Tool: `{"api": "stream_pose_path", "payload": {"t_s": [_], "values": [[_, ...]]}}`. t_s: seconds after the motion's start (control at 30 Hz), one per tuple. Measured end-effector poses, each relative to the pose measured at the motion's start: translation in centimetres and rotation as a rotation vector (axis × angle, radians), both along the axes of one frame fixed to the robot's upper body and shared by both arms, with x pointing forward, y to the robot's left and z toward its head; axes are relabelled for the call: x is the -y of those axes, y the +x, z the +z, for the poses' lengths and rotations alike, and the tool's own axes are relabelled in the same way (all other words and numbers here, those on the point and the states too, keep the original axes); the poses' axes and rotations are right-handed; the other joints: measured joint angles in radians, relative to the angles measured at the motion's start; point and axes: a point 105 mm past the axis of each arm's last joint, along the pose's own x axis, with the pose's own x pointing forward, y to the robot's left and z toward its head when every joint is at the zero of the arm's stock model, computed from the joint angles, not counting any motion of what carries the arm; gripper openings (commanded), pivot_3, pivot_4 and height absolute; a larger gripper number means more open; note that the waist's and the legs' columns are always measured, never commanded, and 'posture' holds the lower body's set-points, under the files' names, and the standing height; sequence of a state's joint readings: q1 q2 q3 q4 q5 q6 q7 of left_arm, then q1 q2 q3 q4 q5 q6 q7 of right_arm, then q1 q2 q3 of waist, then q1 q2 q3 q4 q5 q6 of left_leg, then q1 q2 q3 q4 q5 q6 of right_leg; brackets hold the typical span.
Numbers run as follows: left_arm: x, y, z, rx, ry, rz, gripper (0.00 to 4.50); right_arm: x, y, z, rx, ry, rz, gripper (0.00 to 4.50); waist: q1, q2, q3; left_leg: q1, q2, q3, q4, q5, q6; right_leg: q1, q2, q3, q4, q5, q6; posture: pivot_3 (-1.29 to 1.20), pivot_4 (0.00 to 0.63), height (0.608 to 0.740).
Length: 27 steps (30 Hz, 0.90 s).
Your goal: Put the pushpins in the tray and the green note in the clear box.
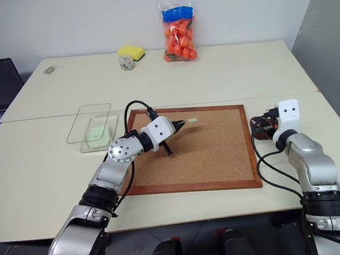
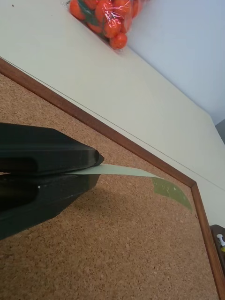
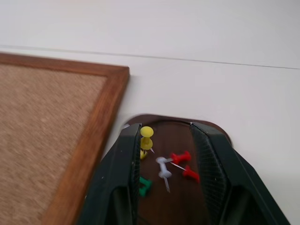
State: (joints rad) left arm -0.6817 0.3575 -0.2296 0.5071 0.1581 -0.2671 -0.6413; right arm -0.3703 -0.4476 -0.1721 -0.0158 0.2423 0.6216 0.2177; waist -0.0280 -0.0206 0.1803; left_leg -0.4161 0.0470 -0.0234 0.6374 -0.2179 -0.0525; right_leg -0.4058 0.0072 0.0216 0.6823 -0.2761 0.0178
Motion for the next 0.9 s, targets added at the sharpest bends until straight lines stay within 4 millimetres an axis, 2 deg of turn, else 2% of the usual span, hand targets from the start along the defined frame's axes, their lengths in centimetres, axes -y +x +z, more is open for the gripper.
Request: {"api": "stream_pose_path", "payload": {"t_s": [0.3, 0.9], "values": [[0.0, 0.0, 0.0, -0.001, 0.001, -0.002, 0.0, 0.6, 0.2, -1.3, -0.033, -0.063, -0.022, 1.73, -0.001, 0.0, 0.0, 0.0, 0.0, 0.0, 0.0, 0.0, 0.0, 0.0, 0.0, 0.0, 0.0, 0.0, 0.0, 0.0, 0.15, 0.74], [0.0, -0.1, -0.1, -0.002, 0.002, -0.005, 0.0, 0.8, 0.0, -1.9, -0.063, -0.073, -0.019, 1.73, -0.001, 0.0, 0.0, 0.0, 0.0, 0.0, 0.0, 0.0, 0.0, 0.0, 0.0, 0.0, 0.0, 0.0, 0.0, 0.0, 0.15, 0.74]]}}
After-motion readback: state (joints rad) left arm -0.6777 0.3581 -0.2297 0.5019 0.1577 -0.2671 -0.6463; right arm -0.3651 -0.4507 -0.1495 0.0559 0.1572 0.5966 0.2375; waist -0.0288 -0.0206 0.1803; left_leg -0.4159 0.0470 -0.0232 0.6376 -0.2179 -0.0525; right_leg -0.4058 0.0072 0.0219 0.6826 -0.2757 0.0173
